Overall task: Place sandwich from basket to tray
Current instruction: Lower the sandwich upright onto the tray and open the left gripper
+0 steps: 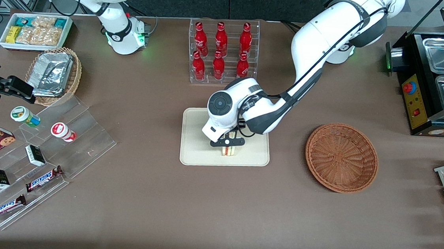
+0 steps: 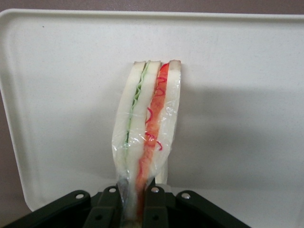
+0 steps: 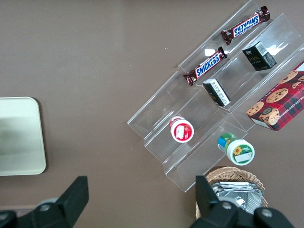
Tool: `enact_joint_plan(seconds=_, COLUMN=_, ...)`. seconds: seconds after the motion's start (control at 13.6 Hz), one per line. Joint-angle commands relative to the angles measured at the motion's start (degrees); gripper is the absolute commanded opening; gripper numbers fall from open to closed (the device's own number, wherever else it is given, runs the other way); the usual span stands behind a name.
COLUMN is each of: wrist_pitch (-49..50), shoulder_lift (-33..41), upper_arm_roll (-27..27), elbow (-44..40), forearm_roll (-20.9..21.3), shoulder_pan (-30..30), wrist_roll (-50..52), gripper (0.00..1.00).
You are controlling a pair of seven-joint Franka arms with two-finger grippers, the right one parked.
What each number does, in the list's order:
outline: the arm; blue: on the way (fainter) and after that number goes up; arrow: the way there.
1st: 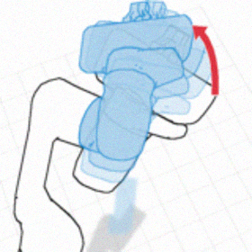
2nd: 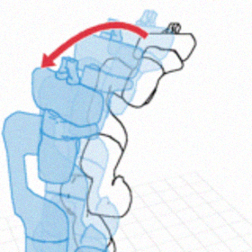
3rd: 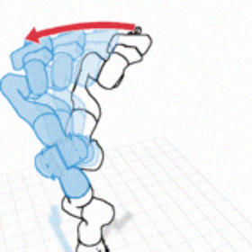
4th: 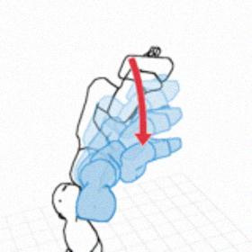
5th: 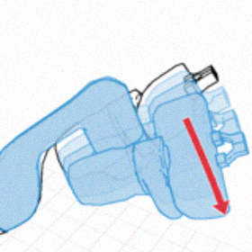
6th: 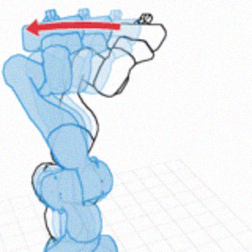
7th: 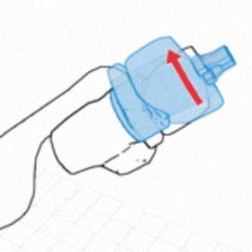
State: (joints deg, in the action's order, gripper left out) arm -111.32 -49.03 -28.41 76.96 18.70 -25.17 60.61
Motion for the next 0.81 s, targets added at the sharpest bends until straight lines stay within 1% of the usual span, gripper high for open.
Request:
enact_joint_plan(seconds=0.0, wrist_pitch=-0.13, shoulder_lift=-0.89, upper_arm_roll=0.20, elbow=-1.55, forearm_roll=1.25, shoulder_pan=-0.85, wrist_roll=0.30, gripper=0.99)
enact_joint_plan(seconds=0.3, wrist_pitch=0.05, shoulder_lift=-0.72, upper_arm_roll=0.20, elbow=-1.55, forearm_roll=1.25, shoulder_pan=-0.85, wrist_roll=0.38, gripper=1.00)
enact_joint_plan(seconds=0.59, wrist_pitch=1.36, shoulder_lift=2.79, upper_arm_roll=0.11, elbow=-1.81, forearm_roll=0.55, shoulder_pan=0.12, wrist_roll=1.96, gripper=1.00)
enact_joint_plan(seconds=0.66, wrist_pitch=3.63, shoulder_lift=3.93, upper_arm_roll=0.20, elbow=-1.72, forearm_roll=0.46, shoulder_pan=0.38, wrist_roll=3.10, gripper=1.00)
enact_joint_plan(seconds=0.74, wrist_pitch=6.09, shoulder_lift=4.99, upper_arm_roll=0.11, elbow=-1.90, forearm_roll=0.38, shoulder_pan=2.39, wrist_roll=2.85, gripper=1.00)
